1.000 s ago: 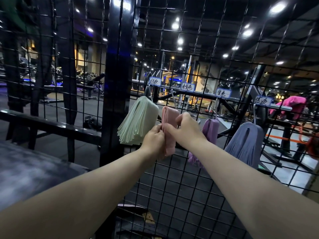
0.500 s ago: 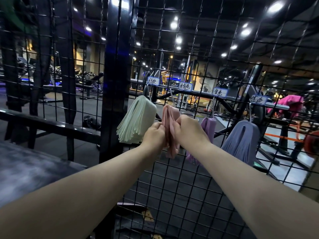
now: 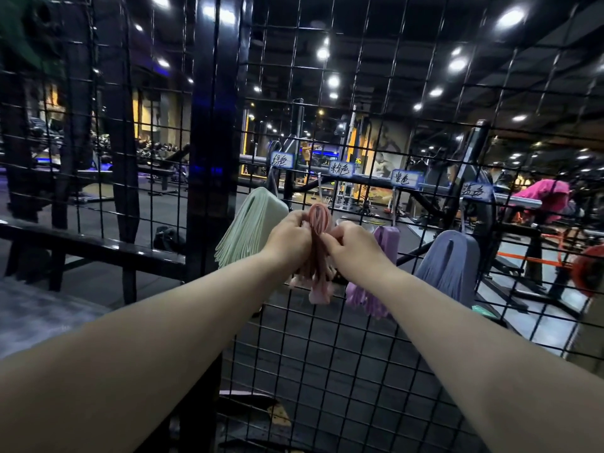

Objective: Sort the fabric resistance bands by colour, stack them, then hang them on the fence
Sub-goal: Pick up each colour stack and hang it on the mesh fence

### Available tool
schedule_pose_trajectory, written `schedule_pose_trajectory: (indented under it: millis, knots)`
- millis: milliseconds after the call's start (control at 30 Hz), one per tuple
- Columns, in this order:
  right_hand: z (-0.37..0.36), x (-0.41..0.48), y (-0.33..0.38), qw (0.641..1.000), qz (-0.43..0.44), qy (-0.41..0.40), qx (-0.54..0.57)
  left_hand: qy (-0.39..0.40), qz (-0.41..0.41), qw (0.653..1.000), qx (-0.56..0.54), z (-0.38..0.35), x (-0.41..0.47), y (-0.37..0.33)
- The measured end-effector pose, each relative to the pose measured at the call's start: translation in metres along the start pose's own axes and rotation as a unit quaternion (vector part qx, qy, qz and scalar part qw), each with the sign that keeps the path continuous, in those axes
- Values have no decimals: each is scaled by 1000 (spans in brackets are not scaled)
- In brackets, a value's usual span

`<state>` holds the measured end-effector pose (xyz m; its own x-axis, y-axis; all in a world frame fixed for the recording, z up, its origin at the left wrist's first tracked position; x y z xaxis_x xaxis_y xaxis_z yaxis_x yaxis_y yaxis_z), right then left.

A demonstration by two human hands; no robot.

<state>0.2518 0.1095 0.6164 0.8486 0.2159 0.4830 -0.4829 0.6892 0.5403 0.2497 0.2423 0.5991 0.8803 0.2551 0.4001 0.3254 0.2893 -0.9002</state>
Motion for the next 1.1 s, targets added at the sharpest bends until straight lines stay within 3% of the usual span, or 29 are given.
schedule_pose_trajectory:
  millis: [167, 600, 867, 1000, 1100]
  knots:
    - [2, 7, 1, 999, -14, -32, 29, -8, -3, 1000, 30, 2, 5, 2]
    - [-7, 5, 14, 985, 46, -28, -162, -41, -68, 990, 113, 8, 18, -4]
    - [-7, -2, 9, 996, 28, -19, -79, -25, -69, 988, 134, 7, 6, -2]
    - [-8, -4, 9, 1000, -25, -10, 10, 11, -27, 1000, -6, 0, -5, 13]
    - [-9, -3, 8, 998, -51, -12, 16, 47, 10, 992, -119, -8, -11, 27]
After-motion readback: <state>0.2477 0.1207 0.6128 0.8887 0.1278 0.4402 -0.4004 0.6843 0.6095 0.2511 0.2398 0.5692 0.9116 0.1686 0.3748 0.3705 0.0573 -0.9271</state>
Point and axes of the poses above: each hand's wrist, its own x-axis towards the middle knuckle, its own z-axis out of the back of the hand, y = z × x, the point moved 4 cm from there along x, towards the middle knuckle, and after that the axes turned 3 degrees about x, right-handed, at the moved point
